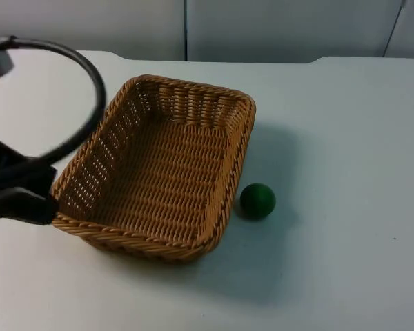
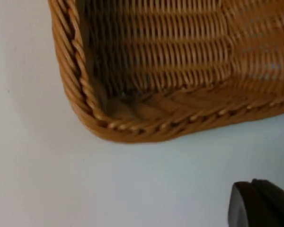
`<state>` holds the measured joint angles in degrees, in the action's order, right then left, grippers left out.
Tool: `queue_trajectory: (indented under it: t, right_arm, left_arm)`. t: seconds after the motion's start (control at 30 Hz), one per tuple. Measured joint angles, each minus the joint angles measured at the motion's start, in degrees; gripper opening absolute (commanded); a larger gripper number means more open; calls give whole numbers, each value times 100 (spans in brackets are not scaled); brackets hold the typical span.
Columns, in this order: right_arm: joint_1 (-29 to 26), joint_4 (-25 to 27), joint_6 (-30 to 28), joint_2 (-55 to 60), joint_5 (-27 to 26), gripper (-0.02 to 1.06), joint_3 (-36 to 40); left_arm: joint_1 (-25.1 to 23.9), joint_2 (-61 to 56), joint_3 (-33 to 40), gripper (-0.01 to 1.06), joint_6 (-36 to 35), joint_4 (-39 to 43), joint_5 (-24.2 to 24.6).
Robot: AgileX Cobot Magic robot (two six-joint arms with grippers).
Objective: Pick up the basket with the left hand and place the ball into the basket with the right hand.
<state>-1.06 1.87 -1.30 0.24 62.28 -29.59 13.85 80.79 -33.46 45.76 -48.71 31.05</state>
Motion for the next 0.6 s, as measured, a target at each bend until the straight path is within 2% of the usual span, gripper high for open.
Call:
queue_trajectory:
  t: [0.07, 0.1, 0.17, 0.23, 0.27, 0.3, 0.37, 0.47, 0.6]
  right_arm:
    - [0, 0, 0, 0, 0, 0, 0]
    - [0, 0, 0, 0, 0, 0, 0]
    - [0, 0, 0, 0, 0, 0, 0]
    - [0, 0, 0, 0, 0, 0, 0]
    - [0, 0, 0, 0, 0, 0, 0]
    - [0, 0, 0, 0, 0, 0, 0]
    - [0, 0, 0, 0, 0, 0, 0]
    - [0, 0, 0, 0, 0, 0, 0]
    - [0, 0, 0, 0, 0, 0, 0]
  left_arm:
    - [367, 353, -232, 0, -72, 206, -410]
    - [367, 353, -232, 0, -72, 206, -410]
    - [630, 679, -500, 0, -81, 442, -730]
    - [726, 1002, -815, 4, -95, 653, -934]
    - [726, 1002, -815, 10, -95, 653, -934]
    - [738, 1154, -971, 10, -95, 782, -1015]
    - [749, 1429, -1240, 27, -107, 1014, -1108]
    - [749, 1690, -1469, 57, -161, 1113, -1193]
    - [749, 2055, -1801, 63, -331, 1175, -1517]
